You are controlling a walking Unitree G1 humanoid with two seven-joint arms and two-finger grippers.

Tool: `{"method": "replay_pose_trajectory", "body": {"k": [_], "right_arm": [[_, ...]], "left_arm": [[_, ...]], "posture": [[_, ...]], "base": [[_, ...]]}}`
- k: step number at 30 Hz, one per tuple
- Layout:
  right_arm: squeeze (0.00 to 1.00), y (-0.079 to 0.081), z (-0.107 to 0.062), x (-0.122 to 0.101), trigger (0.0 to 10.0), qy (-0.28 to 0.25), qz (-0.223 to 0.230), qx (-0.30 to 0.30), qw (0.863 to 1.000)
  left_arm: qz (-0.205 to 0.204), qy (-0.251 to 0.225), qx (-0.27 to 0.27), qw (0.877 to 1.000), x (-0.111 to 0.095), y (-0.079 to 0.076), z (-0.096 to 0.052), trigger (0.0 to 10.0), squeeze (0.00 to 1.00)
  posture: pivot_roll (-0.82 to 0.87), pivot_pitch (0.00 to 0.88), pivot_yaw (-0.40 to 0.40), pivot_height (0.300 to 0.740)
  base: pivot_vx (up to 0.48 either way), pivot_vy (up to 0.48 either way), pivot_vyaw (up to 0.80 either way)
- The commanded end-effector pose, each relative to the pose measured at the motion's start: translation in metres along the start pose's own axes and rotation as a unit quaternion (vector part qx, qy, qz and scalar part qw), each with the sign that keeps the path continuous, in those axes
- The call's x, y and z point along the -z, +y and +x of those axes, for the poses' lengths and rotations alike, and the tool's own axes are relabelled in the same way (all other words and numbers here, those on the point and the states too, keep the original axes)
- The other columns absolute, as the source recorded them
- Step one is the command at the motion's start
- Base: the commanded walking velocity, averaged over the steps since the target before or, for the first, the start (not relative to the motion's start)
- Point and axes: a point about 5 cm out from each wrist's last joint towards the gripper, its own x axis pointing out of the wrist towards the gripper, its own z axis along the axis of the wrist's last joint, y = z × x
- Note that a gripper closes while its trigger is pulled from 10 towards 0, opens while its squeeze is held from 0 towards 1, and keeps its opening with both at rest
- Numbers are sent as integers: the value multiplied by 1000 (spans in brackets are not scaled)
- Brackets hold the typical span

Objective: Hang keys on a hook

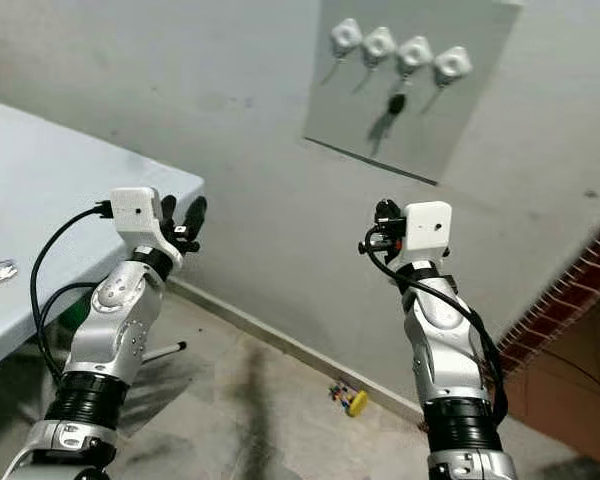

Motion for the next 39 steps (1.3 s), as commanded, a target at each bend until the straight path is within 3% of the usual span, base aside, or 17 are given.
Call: {"method": "replay_pose_trajectory", "body": {"k": [1,20,33,39], "right_arm": [[0,-7,0,-7,10000,-8,-2,8,1000],[0,-7,0,-5,10000,-3,-6,14,1000],[0,-2,-1,-6,10000,-3,-13,-12,1000],[0,-6,0,-12,10000,-11,-30,-28,999]], "left_arm": [[3,-6,9,1000,-6,-5,3,10000,0],[14,-10,20,1000,-8,-10,2,10000,0],[20,-30,-10,999,-24,-12,8,10000,0],[20,-36,0,999,-34,-15,10,10000,0]], "posture": [[35,0,-78,740],[39,0,-80,740],[39,0,-82,740],[35,0,-82,740]], "base": [[375,0,-731],[347,0,-718],[0,0,0],[0,0,0]]}}
